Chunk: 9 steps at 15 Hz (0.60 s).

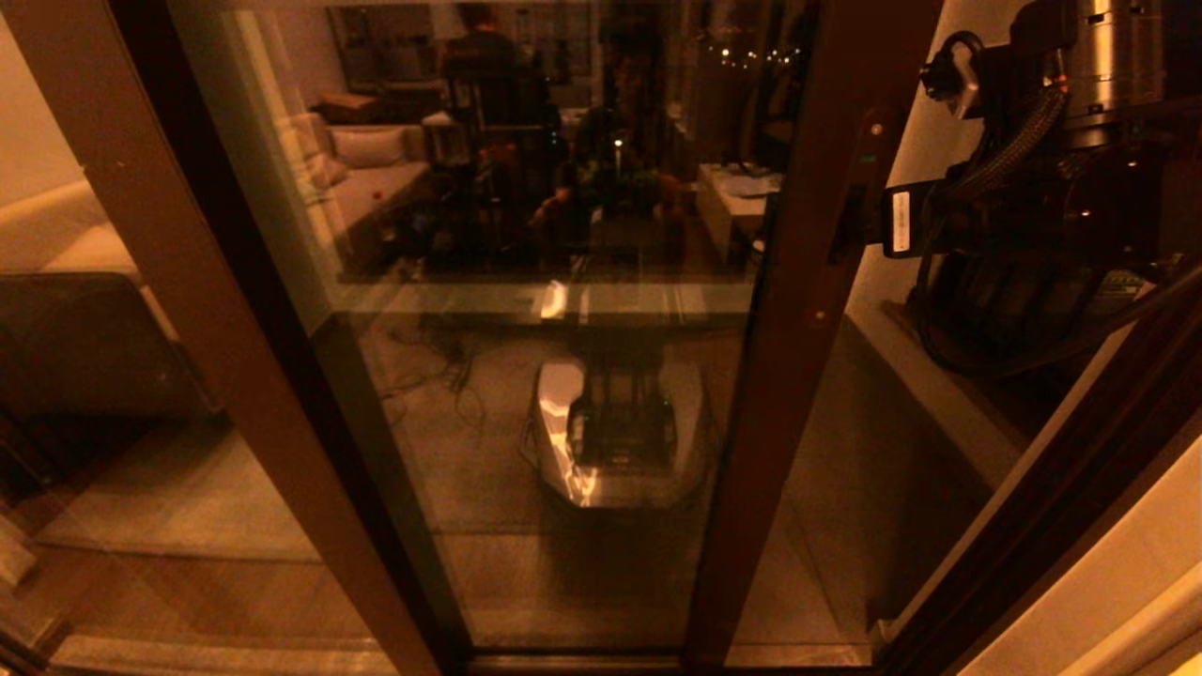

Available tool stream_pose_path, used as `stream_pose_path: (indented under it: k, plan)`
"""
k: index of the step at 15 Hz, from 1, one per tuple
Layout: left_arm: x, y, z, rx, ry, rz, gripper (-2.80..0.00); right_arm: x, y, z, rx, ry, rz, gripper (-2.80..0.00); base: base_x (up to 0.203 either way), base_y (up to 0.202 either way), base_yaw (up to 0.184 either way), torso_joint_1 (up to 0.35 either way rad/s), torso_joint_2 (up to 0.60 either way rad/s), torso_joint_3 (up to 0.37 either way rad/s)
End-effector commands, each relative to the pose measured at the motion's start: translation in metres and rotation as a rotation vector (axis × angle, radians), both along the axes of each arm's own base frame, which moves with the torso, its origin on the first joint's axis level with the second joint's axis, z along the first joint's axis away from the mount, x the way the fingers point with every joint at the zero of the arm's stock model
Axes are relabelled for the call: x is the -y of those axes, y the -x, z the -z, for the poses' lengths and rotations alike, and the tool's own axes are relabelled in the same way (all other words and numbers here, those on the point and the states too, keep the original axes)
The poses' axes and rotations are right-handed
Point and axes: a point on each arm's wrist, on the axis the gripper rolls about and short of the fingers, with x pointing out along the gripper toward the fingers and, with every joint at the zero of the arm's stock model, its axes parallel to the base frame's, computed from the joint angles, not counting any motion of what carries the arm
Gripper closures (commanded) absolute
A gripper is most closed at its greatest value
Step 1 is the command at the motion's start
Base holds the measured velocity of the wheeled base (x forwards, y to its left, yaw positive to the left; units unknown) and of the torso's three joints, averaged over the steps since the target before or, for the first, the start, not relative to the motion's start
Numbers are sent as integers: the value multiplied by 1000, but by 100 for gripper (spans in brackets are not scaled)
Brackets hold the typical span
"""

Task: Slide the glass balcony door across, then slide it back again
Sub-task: Close the slid door

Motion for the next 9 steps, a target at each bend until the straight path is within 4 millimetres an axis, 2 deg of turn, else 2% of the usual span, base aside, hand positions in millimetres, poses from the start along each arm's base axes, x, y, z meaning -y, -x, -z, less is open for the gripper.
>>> stream_pose_path:
  k: [1,9]
  plan:
    - [0,0,0,-1,0,-1,0,5,-3,1,0,0,17,-280,0,0,0,0,0,0]
    - [0,0,0,0,0,-1,0,32,-10,2,-7,7,101,-280,0,0,0,0,0,0]
